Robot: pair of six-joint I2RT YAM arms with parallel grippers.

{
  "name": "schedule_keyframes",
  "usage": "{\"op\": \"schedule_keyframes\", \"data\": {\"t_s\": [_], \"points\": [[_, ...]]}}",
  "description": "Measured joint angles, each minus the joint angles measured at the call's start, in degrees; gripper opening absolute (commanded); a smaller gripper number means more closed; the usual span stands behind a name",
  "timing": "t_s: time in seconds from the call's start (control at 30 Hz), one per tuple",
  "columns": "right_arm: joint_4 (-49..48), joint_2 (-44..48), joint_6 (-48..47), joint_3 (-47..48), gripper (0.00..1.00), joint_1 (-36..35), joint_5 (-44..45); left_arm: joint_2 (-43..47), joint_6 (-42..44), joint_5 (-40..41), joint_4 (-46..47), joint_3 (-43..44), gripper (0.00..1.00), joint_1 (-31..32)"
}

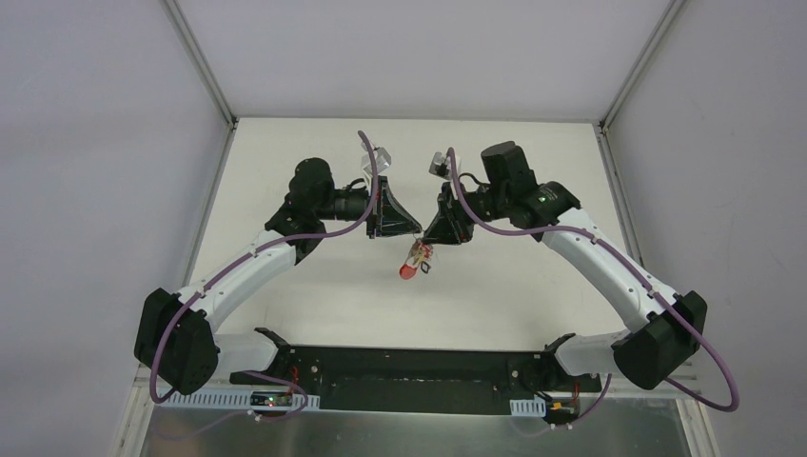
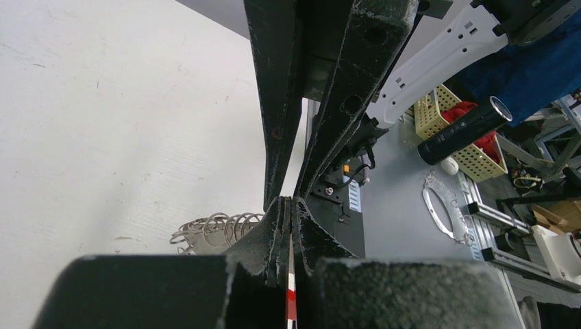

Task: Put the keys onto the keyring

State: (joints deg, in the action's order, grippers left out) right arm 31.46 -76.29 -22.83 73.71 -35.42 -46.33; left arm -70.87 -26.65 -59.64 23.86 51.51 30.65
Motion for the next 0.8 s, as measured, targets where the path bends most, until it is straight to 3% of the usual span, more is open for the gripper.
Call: {"op": "schedule_keyframes", "data": {"t_s": [0.47,0.8], "points": [[-0.13,-0.28,0.63,0.96,0.14,0.00,-1.09,-0.02,-0.02,-0.35,0.76,0.00,0.00,0.00],[-0.35,-0.46,0.98,1.25,0.05,0.00,-1.33,-0.02,-0.07,-0.39,0.81,0.00,0.00,0.00]]}}
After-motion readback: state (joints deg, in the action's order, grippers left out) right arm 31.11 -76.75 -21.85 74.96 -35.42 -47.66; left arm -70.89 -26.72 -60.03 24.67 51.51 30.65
